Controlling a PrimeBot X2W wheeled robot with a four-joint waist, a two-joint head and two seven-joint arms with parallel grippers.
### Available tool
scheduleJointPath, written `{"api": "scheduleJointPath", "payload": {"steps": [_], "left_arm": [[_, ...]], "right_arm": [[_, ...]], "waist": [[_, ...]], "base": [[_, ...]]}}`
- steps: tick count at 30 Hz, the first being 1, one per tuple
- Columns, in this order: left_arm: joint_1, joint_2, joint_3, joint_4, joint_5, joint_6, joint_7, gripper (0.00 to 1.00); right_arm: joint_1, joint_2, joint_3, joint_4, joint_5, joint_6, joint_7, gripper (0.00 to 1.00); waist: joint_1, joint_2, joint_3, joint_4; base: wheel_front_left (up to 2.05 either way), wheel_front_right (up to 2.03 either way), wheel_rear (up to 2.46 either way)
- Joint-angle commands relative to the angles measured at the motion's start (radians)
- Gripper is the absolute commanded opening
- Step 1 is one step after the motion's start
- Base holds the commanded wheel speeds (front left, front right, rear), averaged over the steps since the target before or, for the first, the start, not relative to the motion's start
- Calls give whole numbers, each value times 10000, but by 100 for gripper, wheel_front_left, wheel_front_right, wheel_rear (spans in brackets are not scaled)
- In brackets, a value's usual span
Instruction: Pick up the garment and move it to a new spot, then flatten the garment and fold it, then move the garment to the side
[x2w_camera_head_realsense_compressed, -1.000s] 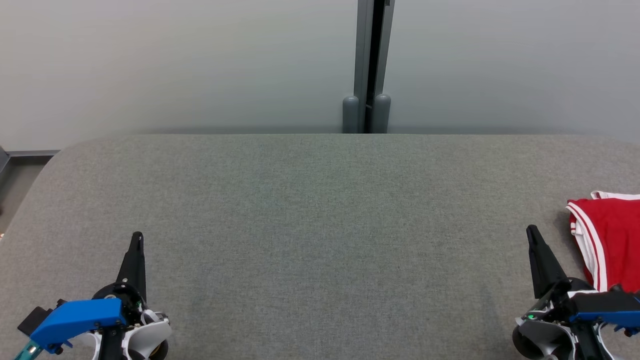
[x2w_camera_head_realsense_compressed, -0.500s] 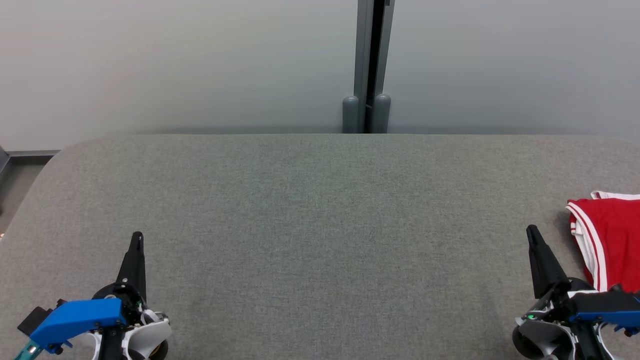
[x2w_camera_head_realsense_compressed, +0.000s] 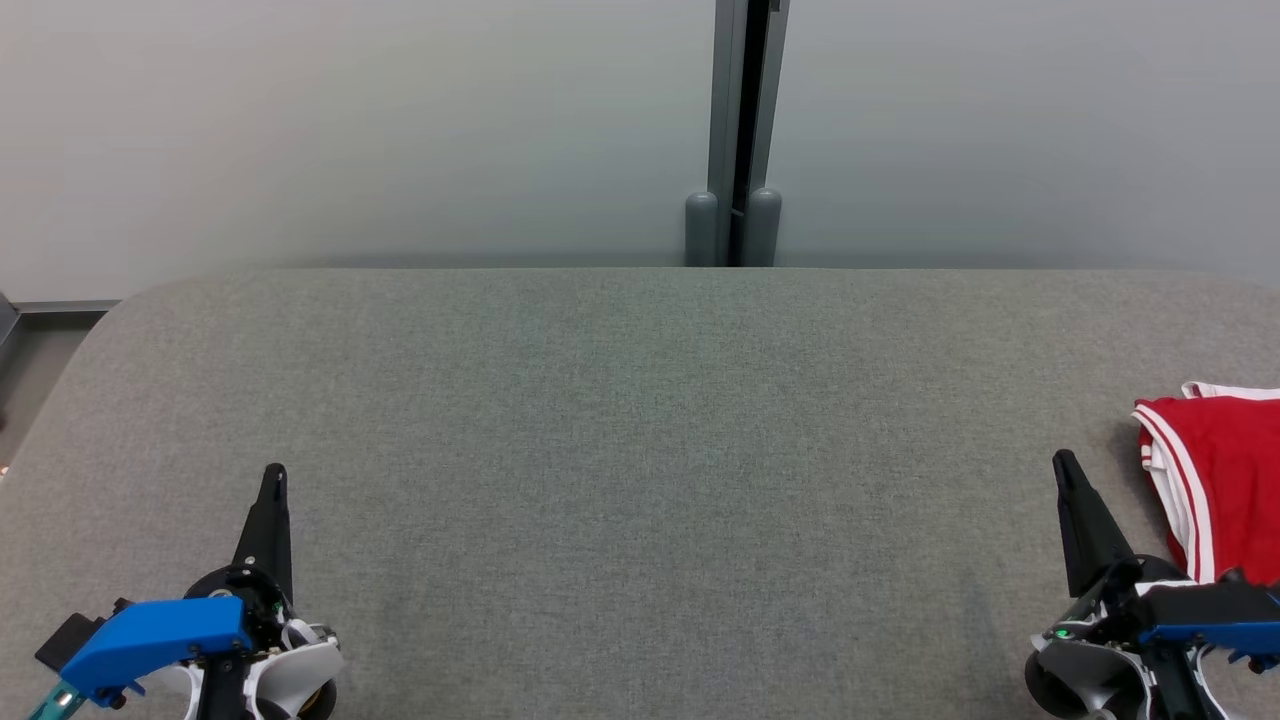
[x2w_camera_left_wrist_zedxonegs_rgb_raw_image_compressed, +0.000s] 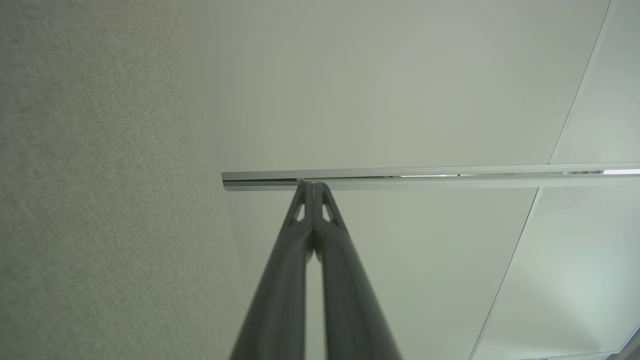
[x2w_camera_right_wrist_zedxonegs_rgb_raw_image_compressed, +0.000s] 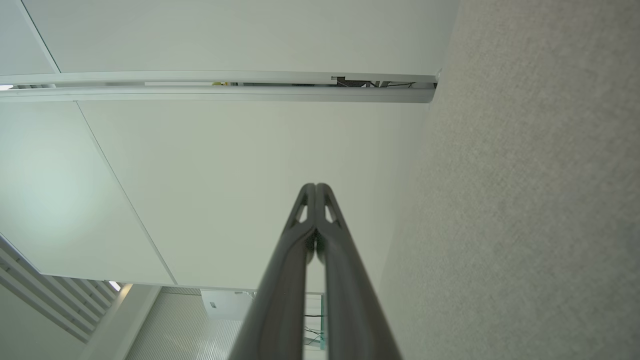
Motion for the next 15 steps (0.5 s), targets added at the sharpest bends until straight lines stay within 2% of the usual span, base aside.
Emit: {"api": "scheduleJointPath", "payload": {"steps": [1,15], "left_arm": [[-103,1,16,-46,-23,-44,37,0],[-102,1,15,-47,-24,-44,36,0]], "right_arm": [[89,-59,-17,-39,24,4,47,0],[89,-59,-17,-39,24,4,47,0]], "waist": [[0,0,0,0],[0,0,0,0]], "base": [[0,0,0],[0,0,0]]}}
